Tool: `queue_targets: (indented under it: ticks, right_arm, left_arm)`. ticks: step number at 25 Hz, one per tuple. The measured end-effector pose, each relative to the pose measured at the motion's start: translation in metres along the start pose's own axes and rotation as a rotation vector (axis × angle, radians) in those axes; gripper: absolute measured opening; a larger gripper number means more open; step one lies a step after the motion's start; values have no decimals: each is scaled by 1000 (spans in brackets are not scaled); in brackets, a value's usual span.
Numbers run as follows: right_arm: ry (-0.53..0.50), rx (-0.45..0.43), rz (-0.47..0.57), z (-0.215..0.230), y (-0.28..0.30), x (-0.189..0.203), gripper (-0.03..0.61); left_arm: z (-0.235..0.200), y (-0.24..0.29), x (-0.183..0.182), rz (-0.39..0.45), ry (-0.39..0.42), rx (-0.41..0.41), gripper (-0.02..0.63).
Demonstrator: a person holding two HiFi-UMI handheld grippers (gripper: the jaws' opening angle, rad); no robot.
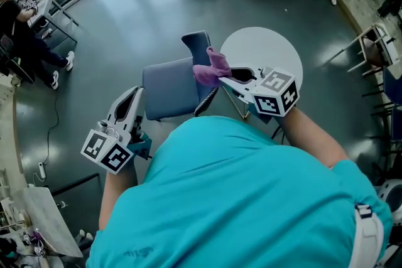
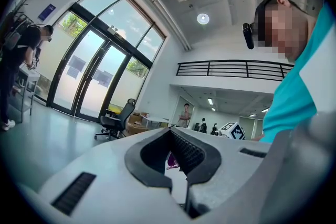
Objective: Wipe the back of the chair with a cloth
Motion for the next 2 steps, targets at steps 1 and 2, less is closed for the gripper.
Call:
queue_targets:
  ticks: [1, 2]
  right_arm:
    - [-1, -1, 0, 1, -1, 1, 67]
    - [-2, -1, 0, 2, -2, 2, 67]
  left_arm:
    - [2, 2, 2, -2, 2, 4, -5]
    - [4, 4, 3, -4, 4, 7, -5]
Point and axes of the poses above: the fingertips, and each gripper's own axes: y forward along the fingers, z to its right, x out of its underside, the point moved 3 cm from there along -y, backward along the fingers, and after that the axes turned 13 degrees about -y, right-handed, at the moved point
